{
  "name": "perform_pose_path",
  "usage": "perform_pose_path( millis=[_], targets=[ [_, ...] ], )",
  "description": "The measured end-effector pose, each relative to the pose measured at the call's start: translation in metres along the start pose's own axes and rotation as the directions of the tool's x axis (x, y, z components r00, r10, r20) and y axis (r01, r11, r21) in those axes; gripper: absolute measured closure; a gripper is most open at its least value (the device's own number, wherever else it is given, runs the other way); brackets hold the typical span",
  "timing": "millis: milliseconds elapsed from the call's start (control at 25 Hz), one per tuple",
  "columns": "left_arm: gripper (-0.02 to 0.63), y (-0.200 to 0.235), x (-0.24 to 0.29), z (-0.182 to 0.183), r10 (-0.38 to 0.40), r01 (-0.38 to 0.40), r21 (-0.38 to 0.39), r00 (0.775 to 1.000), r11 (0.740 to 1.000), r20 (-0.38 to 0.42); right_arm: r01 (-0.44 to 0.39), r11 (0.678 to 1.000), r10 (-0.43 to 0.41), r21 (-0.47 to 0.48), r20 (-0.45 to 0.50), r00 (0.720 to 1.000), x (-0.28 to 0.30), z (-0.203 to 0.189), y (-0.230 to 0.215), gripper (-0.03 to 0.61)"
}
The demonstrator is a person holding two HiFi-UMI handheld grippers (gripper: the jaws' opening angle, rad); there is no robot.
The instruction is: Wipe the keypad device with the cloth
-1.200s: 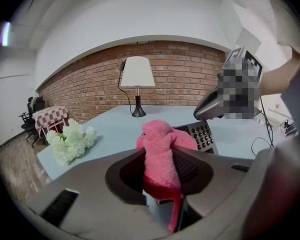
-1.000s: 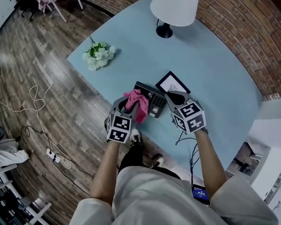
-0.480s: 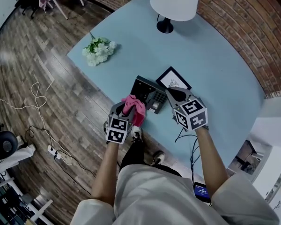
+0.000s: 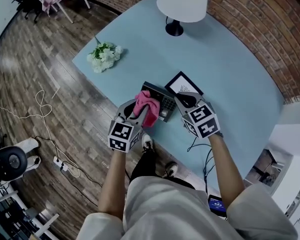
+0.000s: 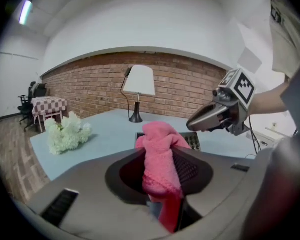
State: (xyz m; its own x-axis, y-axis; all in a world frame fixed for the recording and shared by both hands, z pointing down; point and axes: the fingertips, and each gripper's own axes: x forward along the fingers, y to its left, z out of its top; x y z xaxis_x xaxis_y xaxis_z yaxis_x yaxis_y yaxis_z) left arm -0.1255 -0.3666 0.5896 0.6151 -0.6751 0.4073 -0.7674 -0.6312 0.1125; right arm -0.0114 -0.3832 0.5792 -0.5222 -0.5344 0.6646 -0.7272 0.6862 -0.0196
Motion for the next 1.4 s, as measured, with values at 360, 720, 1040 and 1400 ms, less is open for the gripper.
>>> perform_pose_path(
  millis=[360, 720, 1040, 1400],
  targets=[
    [0.453, -0.015, 0.041, 0.050, -0.045, 0.045, 0.073, 0.999, 0.996, -0.002, 0.007, 0.997, -0.008, 0.078, 0.005, 1.000, -0.011, -0.011, -0.001, 0.537],
    [0.453, -0.020, 0.049, 0.044, 0.011, -0.008, 0.112, 1.000, 0.994, -0.020, -0.031, 0.998, 0.031, 0.061, 0.007, 0.999, -0.008, -0.012, 0.001, 0.566],
    [0.451, -0.024, 0.044, 0.030, 0.029, -0.026, 0.107, 0.999, 0.994, -0.019, -0.055, 0.996, 0.056, 0.065, -0.024, 0.998, -0.008, -0.013, 0.004, 0.571],
    [0.451, -0.033, 0.031, -0.013, 0.020, -0.013, 0.080, 0.996, 0.997, -0.083, -0.051, 0.998, 0.052, 0.032, -0.027, 0.998, -0.009, -0.013, 0.005, 0.571]
  ],
)
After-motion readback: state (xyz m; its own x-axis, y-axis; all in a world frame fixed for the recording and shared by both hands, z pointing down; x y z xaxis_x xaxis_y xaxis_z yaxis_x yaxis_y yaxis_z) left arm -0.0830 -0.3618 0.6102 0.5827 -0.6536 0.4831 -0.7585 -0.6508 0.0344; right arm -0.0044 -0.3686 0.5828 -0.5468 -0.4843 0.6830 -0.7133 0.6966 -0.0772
